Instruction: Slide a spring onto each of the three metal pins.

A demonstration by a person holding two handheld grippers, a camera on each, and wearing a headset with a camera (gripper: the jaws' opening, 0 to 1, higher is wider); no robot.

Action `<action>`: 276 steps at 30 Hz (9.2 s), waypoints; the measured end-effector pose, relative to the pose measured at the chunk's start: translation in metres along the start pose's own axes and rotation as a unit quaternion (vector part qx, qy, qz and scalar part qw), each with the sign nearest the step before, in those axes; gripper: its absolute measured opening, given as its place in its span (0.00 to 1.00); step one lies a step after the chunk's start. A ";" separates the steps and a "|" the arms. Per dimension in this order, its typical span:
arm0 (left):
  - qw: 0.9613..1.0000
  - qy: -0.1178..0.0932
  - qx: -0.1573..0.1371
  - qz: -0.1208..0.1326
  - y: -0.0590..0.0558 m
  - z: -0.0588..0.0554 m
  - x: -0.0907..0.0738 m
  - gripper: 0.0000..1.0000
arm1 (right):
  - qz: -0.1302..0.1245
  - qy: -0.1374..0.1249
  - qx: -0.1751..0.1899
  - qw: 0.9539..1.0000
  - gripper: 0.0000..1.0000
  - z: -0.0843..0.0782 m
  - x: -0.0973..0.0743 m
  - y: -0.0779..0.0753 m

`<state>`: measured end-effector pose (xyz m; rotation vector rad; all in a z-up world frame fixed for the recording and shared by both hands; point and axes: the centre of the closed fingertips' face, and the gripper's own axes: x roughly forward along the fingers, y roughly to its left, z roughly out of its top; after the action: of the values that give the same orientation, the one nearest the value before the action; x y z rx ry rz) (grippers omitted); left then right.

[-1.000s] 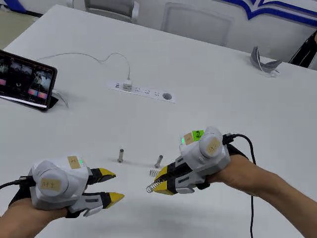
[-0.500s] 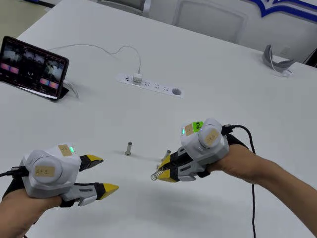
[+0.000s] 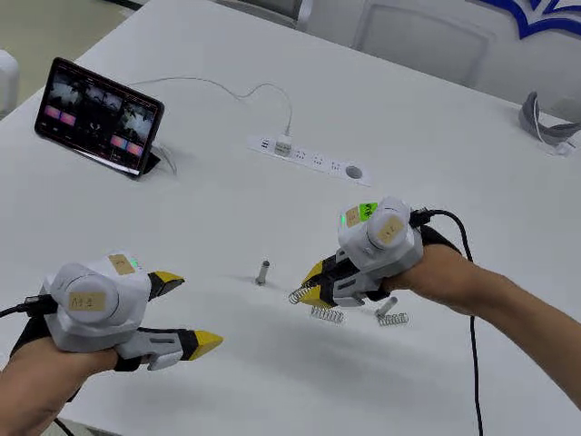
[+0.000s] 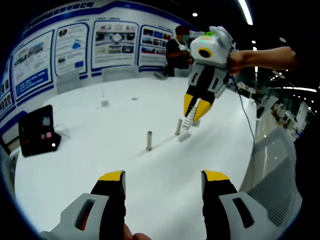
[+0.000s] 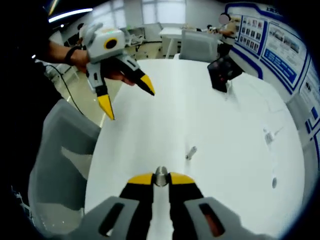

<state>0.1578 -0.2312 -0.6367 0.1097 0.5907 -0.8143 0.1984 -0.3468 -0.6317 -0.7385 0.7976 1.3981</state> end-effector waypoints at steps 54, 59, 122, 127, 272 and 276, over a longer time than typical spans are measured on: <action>0.998 -0.007 -0.049 0.035 0.024 -0.012 -0.027 0.66 | 0.009 0.038 -0.030 0.999 0.13 0.018 0.056 -0.060; 0.998 -0.009 -0.049 0.033 0.024 -0.011 -0.027 0.67 | 0.011 0.046 -0.038 0.998 0.13 0.017 0.062 -0.060; 0.999 -0.017 -0.033 0.022 0.010 0.002 -0.028 0.66 | -0.045 0.005 0.071 0.996 0.49 -0.011 0.041 -0.073; 0.999 -0.019 -0.030 0.016 0.006 0.005 -0.026 0.66 | -0.059 -0.027 0.106 0.992 0.50 -0.008 0.028 -0.073; 0.984 0.084 0.030 -0.152 -0.096 0.017 0.202 0.53 | -0.190 -0.169 0.335 0.907 0.77 -0.126 -0.078 0.076; 0.985 0.086 0.037 -0.148 -0.094 0.016 0.206 0.48 | -0.193 -0.168 0.343 0.904 0.77 -0.131 -0.081 0.078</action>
<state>0.2082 -0.4357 -0.7221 0.1643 0.7515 -1.1233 0.1131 -0.4972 -0.6351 -0.0828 0.7474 0.7663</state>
